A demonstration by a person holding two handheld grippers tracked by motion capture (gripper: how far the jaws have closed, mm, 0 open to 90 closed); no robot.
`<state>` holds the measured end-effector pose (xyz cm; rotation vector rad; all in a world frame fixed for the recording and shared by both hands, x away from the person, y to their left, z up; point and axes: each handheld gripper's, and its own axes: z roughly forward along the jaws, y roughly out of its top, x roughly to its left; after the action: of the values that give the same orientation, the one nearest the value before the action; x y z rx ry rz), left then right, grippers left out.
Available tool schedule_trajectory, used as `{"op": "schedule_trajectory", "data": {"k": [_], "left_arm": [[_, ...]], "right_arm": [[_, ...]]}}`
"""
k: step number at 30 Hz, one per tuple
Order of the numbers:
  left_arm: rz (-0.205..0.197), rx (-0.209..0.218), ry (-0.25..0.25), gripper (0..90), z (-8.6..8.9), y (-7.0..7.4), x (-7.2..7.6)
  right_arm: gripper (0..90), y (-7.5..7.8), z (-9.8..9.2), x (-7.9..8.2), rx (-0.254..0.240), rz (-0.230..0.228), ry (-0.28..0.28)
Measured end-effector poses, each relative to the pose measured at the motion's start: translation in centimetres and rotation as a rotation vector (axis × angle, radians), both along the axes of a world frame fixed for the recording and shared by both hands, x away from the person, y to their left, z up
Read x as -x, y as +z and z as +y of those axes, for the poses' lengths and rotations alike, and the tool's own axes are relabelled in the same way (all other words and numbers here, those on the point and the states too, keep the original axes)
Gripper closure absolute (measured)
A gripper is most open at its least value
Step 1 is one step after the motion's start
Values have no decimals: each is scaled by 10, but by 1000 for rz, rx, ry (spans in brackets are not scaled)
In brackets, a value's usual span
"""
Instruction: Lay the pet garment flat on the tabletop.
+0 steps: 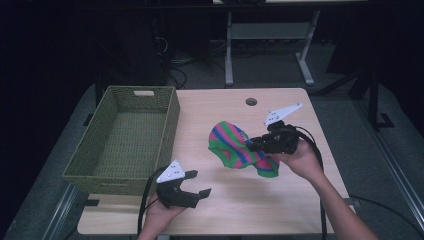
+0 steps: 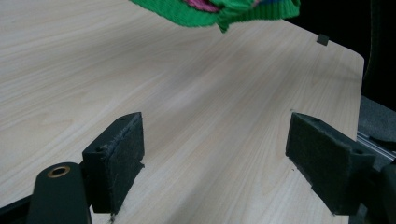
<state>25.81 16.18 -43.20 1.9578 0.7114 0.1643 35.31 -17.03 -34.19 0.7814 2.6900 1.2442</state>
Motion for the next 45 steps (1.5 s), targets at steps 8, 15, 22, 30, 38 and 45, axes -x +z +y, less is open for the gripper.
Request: {"op": "schedule_trajectory", "data": {"k": [8,15,22,30,38,45], "left_arm": [[-23,28,8,189,3,4,3],[-34,35,15,187,4,6,5],[-21,33,13,187,4,5,4],[-19,25,9,187,4,4,3],[-18,23,5,187,4,3,3],[-13,18,-1,186,2,3,3]], "right_arm": [[752,-4,-5,30,-47,-4,26],[751,-14,-6,44,-71,29,32],[744,-53,4,38,-42,113,16],[719,-86,13,25,43,152,-30],[644,-93,9,22,80,161,-46],[552,-91,2,22,80,159,-44]]}}
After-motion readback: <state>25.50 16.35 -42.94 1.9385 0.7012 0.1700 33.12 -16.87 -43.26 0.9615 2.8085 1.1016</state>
